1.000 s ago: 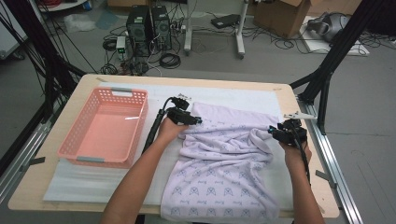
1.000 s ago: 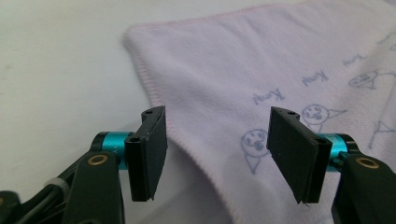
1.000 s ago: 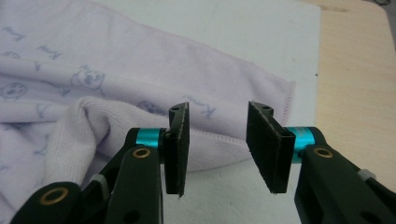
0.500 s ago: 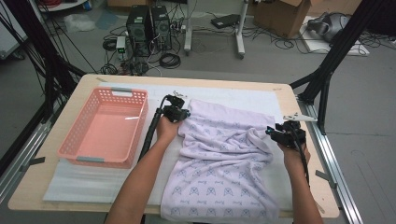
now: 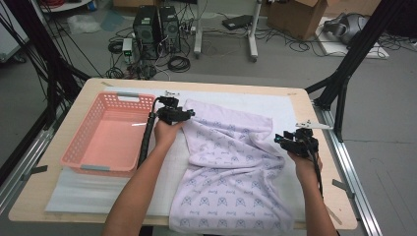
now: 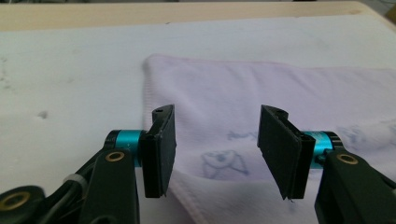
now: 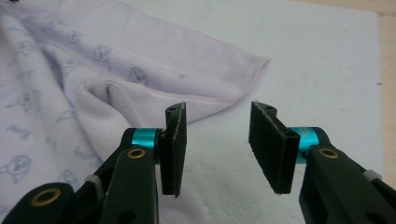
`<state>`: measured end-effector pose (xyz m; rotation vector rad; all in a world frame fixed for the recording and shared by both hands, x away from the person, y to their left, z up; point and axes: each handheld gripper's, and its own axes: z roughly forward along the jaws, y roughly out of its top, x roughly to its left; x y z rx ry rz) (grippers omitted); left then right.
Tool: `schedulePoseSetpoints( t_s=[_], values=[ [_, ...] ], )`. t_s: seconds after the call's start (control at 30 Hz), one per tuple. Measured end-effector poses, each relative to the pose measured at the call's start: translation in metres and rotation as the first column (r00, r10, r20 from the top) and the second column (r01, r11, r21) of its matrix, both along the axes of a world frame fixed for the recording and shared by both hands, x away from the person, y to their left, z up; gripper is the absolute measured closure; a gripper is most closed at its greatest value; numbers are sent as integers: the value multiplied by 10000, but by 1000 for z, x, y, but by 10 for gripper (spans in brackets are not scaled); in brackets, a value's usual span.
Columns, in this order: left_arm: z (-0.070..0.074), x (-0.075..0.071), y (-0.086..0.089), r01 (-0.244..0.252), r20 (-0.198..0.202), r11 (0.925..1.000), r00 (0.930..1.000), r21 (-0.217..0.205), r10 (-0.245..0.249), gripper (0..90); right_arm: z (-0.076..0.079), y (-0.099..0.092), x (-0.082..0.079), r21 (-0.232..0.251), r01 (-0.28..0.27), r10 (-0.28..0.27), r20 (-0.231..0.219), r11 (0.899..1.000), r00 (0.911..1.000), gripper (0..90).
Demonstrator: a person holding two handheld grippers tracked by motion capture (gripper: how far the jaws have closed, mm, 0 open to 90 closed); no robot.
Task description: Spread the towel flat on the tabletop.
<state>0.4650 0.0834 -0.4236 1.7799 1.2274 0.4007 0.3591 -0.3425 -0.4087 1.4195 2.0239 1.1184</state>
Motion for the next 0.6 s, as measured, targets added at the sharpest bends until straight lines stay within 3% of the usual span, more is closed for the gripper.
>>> schedulePoseSetpoints(
  t_s=[0.03, 0.1, 0.17, 0.27, 0.33, 0.4, 0.47, 0.5, 0.53, 0.6],
  values=[
    [-1, -3, -1, 154, -57, 9998, 9999, -145, -155, 449, -1, 2, 1, 100, -60, 61, -59, 9999, 10000, 541],
    [-1, -7, -3, 465, -244, 9989, 9986, -49, -466, 438, -3, 6, 4, 185, -220, 225, -252, 9996, 9994, 512],
    [-2, -14, -5, 540, 44, 9985, 9985, -39, -539, 440, -6, 14, 6, 296, -751, 761, -344, 9967, 9965, 507],
    [-2, -22, -7, 727, 36, 9974, 9974, 0, -727, 444, -7, 28, 6, 267, -1566, 1573, -282, 9873, 9871, 503],
    [-2, -26, -8, 958, -132, 9952, 9953, 180, -956, 445, -6, 36, 4, 102, -2109, 2110, -205, 9775, 9773, 503],
    [-2, -30, -11, 1191, -303, 9925, 9925, 292, -1182, 442, -8, 44, 3, -355, -2543, 2531, -353, 9665, 9668, 506],
    [-3, -36, -13, 1137, 19, 9933, 9935, 205, -1138, 451, -13, 49, 5, -755, -2722, 2669, -732, 9593, 9609, 565],
    [-3, -38, -13, 1214, 20, 9923, 9926, 226, -1215, 463, -15, 49, 6, -1011, -2621, 2540, -858, 9597, 9634, 690],
    [-4, -41, -14, 1255, -18, 9917, 9921, 271, -1255, 461, -16, 47, 7, -1359, -2187, 2079, -894, 9663, 9741, 761],
    [-7, -44, -14, 1359, -78, 9901, 9907, 347, -1357, 471, -16, 38, 9, -1443, -939, 841, -723, 9851, 9938, 813]
  ],
)
